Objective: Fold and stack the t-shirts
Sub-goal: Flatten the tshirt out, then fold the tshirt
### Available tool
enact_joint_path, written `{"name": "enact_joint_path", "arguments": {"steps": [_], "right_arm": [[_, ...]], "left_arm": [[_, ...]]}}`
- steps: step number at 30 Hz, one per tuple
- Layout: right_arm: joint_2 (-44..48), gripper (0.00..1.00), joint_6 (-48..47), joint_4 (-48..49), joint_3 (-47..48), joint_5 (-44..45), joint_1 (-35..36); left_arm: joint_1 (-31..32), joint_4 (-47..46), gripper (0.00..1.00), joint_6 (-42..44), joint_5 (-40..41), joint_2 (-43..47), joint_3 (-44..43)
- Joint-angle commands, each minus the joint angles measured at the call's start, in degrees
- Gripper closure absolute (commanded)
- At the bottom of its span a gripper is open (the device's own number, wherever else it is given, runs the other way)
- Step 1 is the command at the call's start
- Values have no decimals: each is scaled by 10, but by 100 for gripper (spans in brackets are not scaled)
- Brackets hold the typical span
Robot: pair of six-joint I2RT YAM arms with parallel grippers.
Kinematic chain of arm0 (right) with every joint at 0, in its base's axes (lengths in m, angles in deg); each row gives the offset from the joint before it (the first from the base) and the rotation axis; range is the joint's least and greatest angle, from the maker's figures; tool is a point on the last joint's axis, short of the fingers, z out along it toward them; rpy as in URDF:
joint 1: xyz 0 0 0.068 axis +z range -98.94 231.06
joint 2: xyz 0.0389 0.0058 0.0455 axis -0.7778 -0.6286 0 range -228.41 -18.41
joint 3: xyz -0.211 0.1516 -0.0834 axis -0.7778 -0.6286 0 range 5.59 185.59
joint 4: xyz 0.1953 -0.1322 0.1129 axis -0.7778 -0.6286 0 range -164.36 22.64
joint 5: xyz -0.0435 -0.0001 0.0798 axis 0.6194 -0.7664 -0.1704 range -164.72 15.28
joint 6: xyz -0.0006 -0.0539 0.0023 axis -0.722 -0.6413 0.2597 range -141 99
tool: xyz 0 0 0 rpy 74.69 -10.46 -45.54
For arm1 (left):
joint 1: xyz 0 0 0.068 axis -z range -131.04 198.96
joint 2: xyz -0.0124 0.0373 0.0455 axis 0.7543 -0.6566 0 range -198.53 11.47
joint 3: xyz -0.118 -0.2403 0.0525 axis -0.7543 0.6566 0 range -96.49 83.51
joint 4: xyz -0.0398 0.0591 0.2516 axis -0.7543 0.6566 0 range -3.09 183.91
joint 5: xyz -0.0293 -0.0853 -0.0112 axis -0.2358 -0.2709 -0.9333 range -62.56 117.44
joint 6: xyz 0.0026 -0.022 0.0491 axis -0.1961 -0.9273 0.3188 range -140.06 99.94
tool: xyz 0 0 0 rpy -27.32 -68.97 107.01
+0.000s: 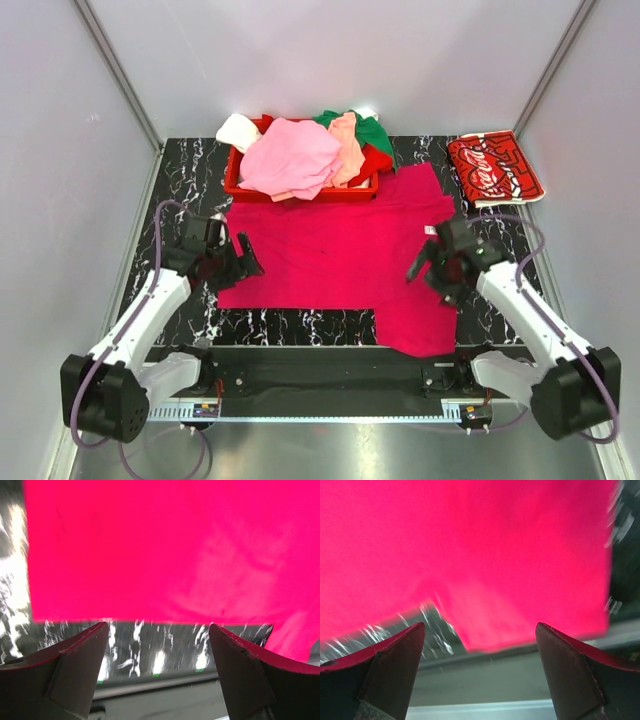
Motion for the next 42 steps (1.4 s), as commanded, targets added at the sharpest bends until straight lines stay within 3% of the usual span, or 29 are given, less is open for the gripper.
{"name": "enact_joint_path", "arguments": {"steps": [1,3,6,9,14,19,22,32,38,42], "right_arm": [[56,0,155,-53,-40,30,109],[68,0,196,-80,-73,53,183],[102,0,287,-59,-147,18,251],[170,0,377,26,-257,-30,255],[261,5,455,-61,-232,59,258],[107,0,434,-64,-191,68,264],[38,0,492,-80,-163,111,307],[70,4,580,-79,-187,149,325],[-12,13,574,-88,-153,177,325],[-75,26,544,-81,-129,192,325]], "left_arm": [[6,8,13,-11,-12,56,6],[6,16,13,-6,-12,71,10],[5,16,13,4,-9,86,15],[-2,3,12,16,-27,79,17],[-8,-10,13,24,-51,78,20],[-11,-15,13,29,-65,71,22],[-11,-16,13,30,-62,81,21],[-12,-22,13,34,-74,80,24],[-12,-23,13,35,-73,83,24],[-12,-23,13,31,-67,81,25]]}}
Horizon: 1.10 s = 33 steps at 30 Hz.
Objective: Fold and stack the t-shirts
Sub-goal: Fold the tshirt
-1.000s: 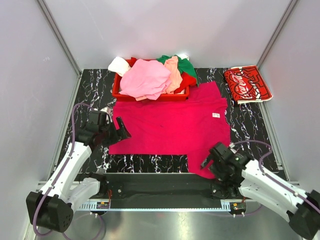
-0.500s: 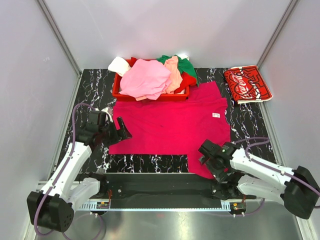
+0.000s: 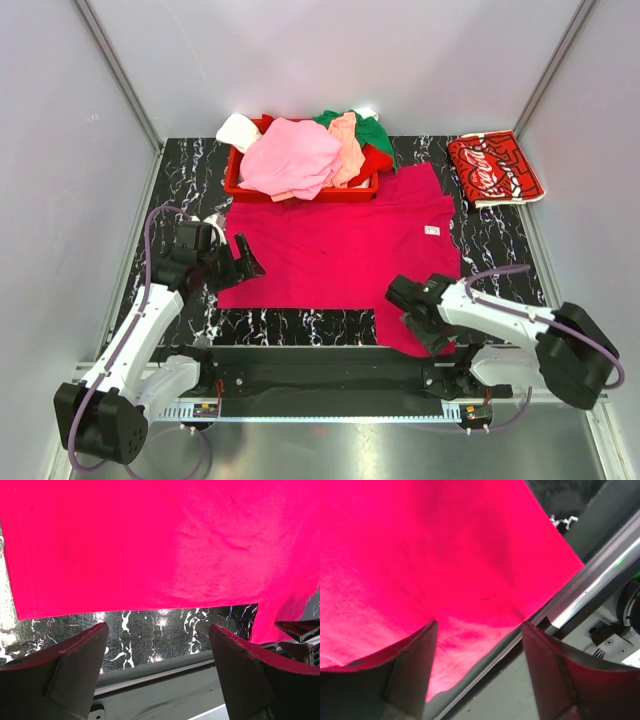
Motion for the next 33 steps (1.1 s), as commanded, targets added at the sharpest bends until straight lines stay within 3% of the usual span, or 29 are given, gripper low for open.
{"name": "enact_joint_path", "arguments": {"steps": [1,2,4,8,9,10,12,15,18,19,22,23,26,28,33], "right_arm": [[-45,29,-10,-15,46,52,5],[-56,39,-14,-17,51,53,7],[-79,41,-19,-19,62,55,9],[-81,28,-43,2,64,38,16],[-74,17,-40,24,62,29,29],[-70,13,-33,33,57,19,33],[-66,9,-5,68,31,-8,54],[-79,11,44,156,-16,-48,84],[-104,21,64,185,-45,-42,89],[-108,31,67,178,-39,-36,89],[-105,42,82,177,-51,-19,90],[-102,60,86,182,-56,-14,90],[-82,84,82,176,-56,-7,90],[-75,90,69,156,-42,-7,90],[-12,91,31,15,37,31,103]], "left_arm": [[-3,-25,13,4,-9,7,5],[-3,-23,13,3,-7,7,4],[-3,-22,13,2,-3,9,4],[-3,-21,14,0,4,12,4],[-3,-21,14,-1,6,12,4],[-3,-21,14,-2,7,12,4],[-3,-19,14,-2,8,13,4],[-3,-19,14,-3,11,13,3],[-3,-18,14,-2,11,11,4],[-2,-20,14,-3,11,12,4],[-1,-15,14,-1,12,9,1],[0,-16,15,-1,14,9,3],[1,-17,15,-3,20,5,4],[4,-16,15,-7,24,2,4],[15,-2,17,-28,59,0,6]]}}
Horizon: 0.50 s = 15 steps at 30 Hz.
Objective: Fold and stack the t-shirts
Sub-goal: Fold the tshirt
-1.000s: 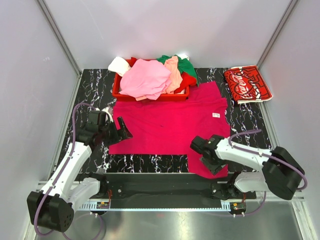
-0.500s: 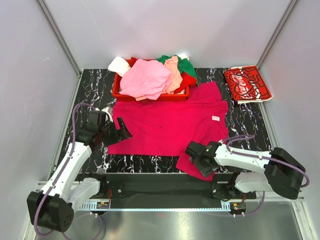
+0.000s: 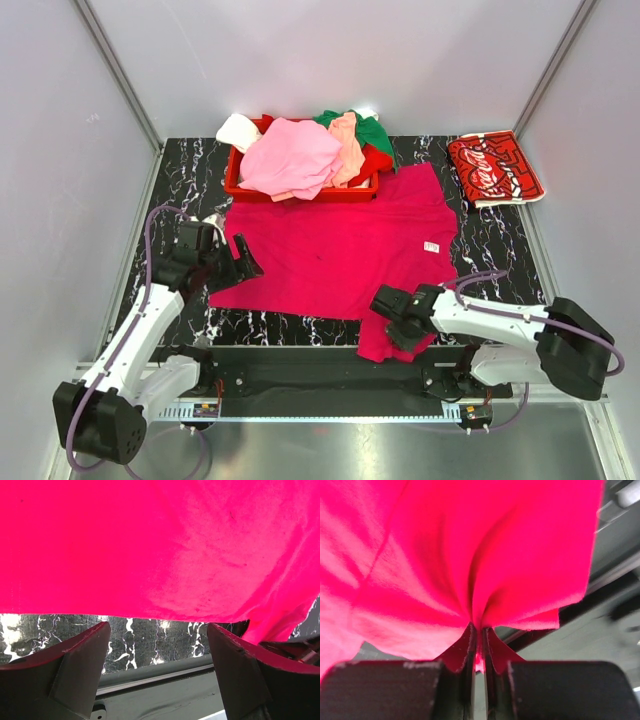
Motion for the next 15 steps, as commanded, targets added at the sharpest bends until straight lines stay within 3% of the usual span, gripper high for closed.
{"name": "enact_joint_path", "arguments": {"steps": [1,5,9,15], "right_arm": [[42,91,-16,-132,37,111,6],[142,93,-16,-246,63,164,8],[238,98,-30,-251,54,178,7],[241,100,-56,-273,79,211,7]], "left_arm": [[9,1,17,-23,40,1,7],[14,5,18,-66,53,2,29],[50,-5,19,-146,111,37,89],[82,-2,14,-212,189,42,138]]}}
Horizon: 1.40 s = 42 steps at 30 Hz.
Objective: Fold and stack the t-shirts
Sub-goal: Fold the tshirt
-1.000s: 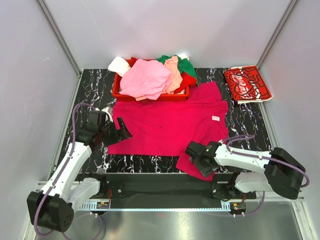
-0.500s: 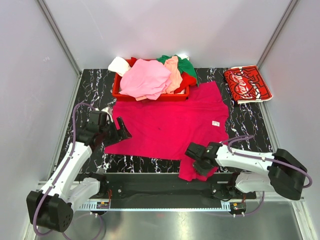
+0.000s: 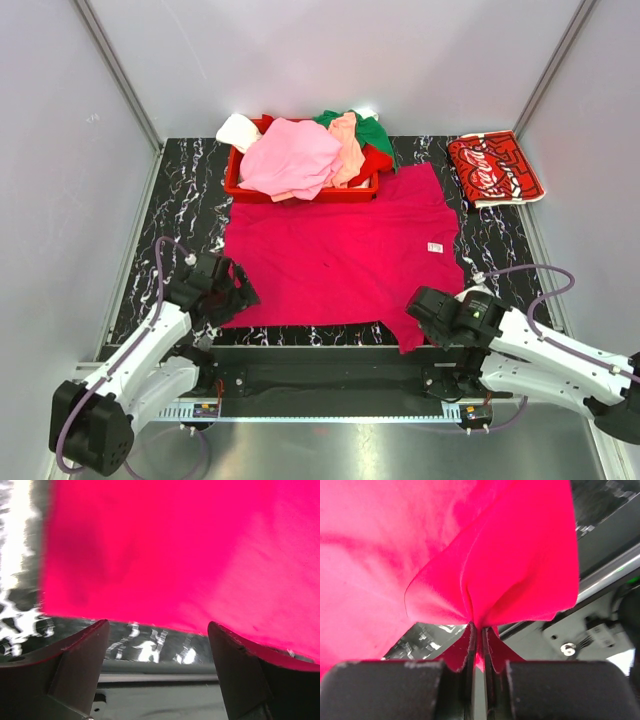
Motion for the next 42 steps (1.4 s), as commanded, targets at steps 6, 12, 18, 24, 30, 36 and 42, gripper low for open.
{"name": "enact_joint_path", "arguments": {"steps": [6,12,18,24,30,36,42], "right_arm": [[-16,100,-35,-102,68,104,4],[12,100,-54,-77,49,93,4],[-10,100,-66,-56,43,88,3],[4,100,-68,-63,44,89,4],[21,100,-69,-58,36,81,4],[-2,100,-88,-60,43,64,4],[-38,100,-138,-88,119,106,3]], "left_arm": [[38,21,11,-112,122,0,17],[91,41,13,-170,97,36,61],[135,62,15,-206,107,69,85],[133,29,31,-183,140,1,64],[133,-17,85,-140,167,-49,47],[133,33,100,-136,146,19,16],[128,106,100,-99,147,42,-78]]}}
